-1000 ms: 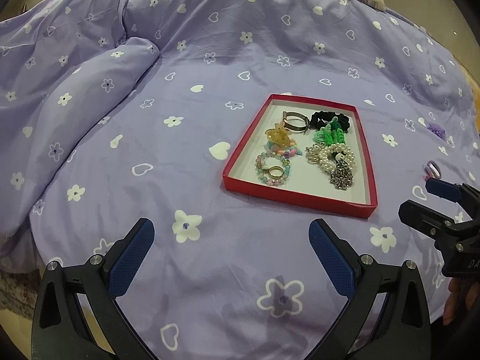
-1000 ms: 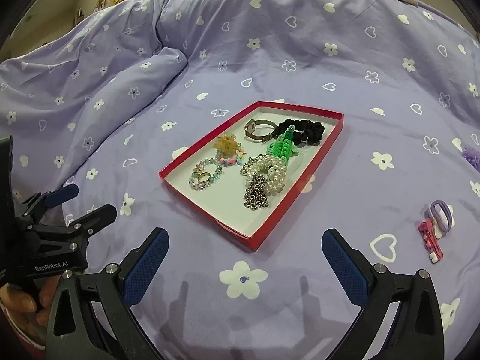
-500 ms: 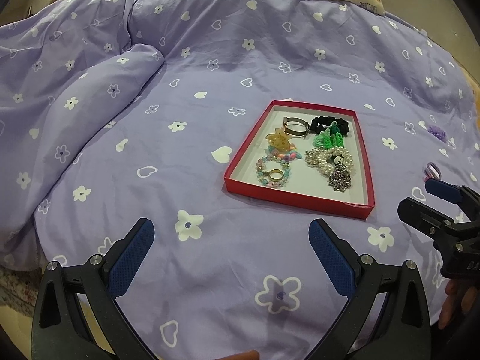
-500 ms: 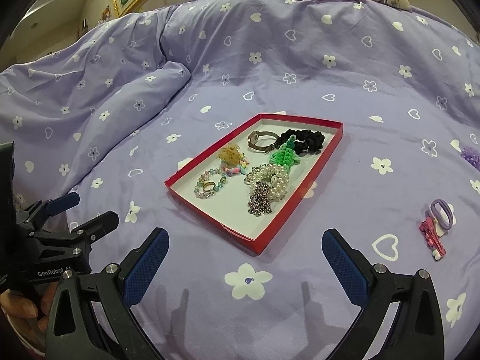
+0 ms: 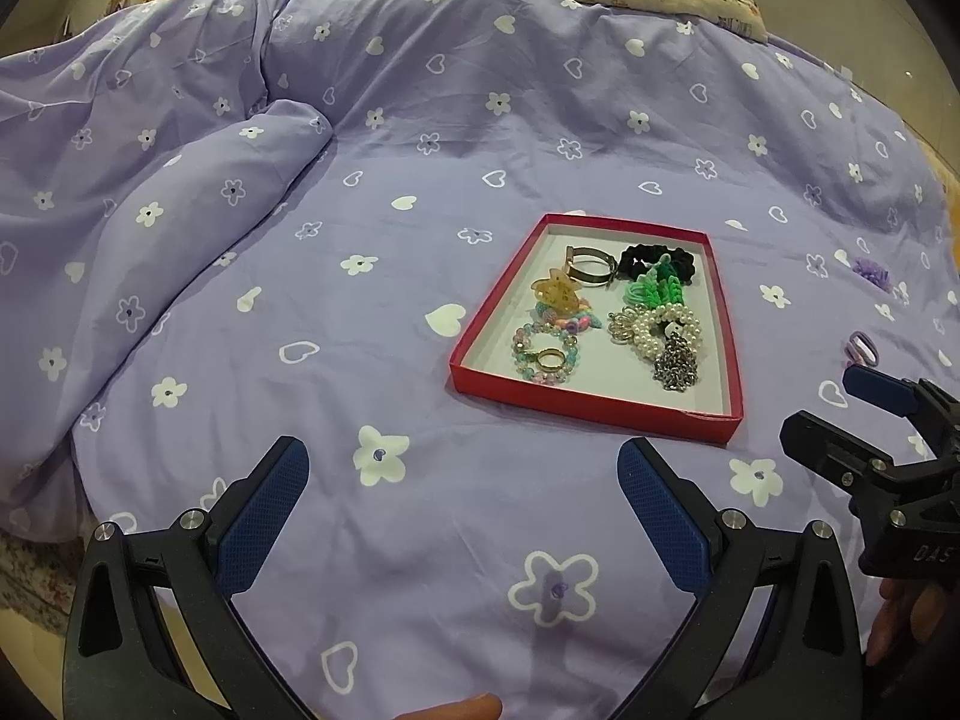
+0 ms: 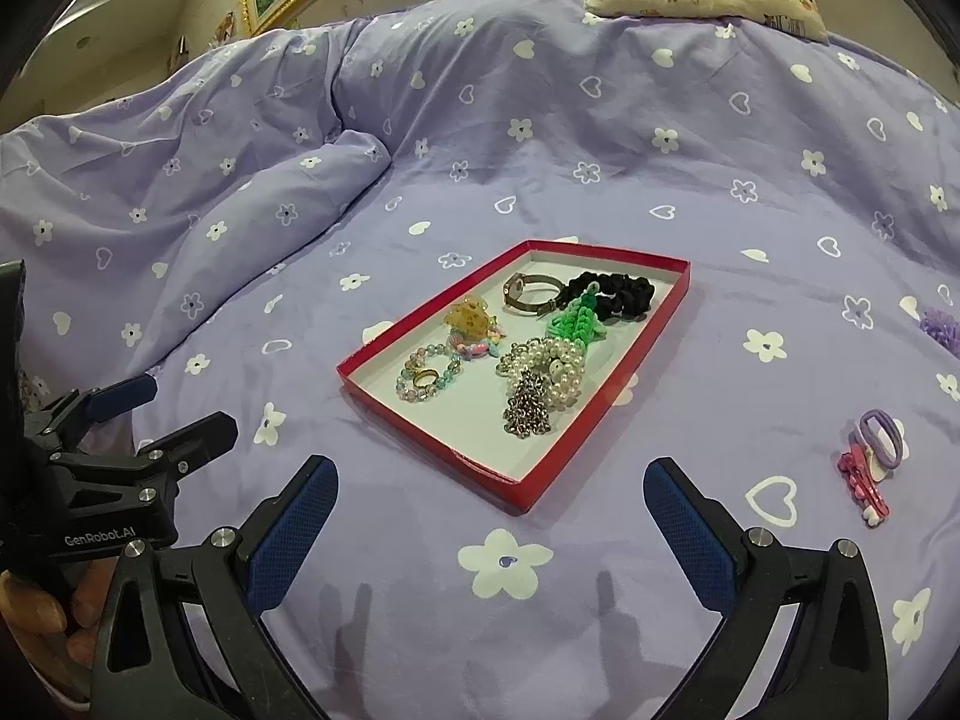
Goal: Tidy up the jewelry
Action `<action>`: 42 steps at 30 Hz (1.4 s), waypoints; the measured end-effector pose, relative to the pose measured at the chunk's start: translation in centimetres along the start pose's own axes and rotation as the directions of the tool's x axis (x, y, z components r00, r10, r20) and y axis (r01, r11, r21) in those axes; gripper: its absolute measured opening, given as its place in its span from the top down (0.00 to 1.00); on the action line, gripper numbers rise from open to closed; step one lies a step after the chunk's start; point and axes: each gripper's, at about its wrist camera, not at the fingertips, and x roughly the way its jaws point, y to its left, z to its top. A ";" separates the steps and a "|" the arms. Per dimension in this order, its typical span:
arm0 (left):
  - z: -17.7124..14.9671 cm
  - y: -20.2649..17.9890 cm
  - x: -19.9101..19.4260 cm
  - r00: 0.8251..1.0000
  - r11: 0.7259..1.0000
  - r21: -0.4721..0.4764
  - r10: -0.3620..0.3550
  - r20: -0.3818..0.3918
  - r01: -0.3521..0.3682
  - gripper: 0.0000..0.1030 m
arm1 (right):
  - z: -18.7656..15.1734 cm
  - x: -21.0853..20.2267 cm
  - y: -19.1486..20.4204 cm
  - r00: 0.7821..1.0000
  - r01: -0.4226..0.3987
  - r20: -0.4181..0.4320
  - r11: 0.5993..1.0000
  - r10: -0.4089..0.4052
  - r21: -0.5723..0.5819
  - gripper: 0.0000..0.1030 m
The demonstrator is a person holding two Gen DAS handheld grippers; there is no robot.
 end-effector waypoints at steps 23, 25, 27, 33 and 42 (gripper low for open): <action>-0.1 0.0 0.1 1.000 1.000 0.003 0.007 0.005 -0.007 0.00 | -0.1 -0.1 -0.1 1.000 0.000 -0.001 1.000 0.000 0.008 0.00; -0.1 -0.1 0.0 1.000 1.000 0.002 0.005 0.006 -0.005 0.00 | -0.1 -0.1 -0.1 1.000 0.000 0.001 1.000 0.000 0.008 0.00; -0.1 -0.1 0.0 1.000 1.000 0.002 0.008 0.005 -0.008 0.00 | 0.0 -0.1 0.0 1.000 -0.003 0.003 1.000 0.003 0.007 0.00; -0.1 -0.1 0.3 1.000 1.000 0.008 0.007 0.001 -0.007 0.00 | 0.1 -0.2 0.2 1.000 -0.008 0.002 1.000 0.008 0.000 0.00; -0.2 -0.2 0.3 1.000 1.000 0.009 0.009 0.003 -0.009 0.00 | 0.2 -0.3 0.6 1.000 -0.012 0.003 1.000 0.012 -0.009 0.00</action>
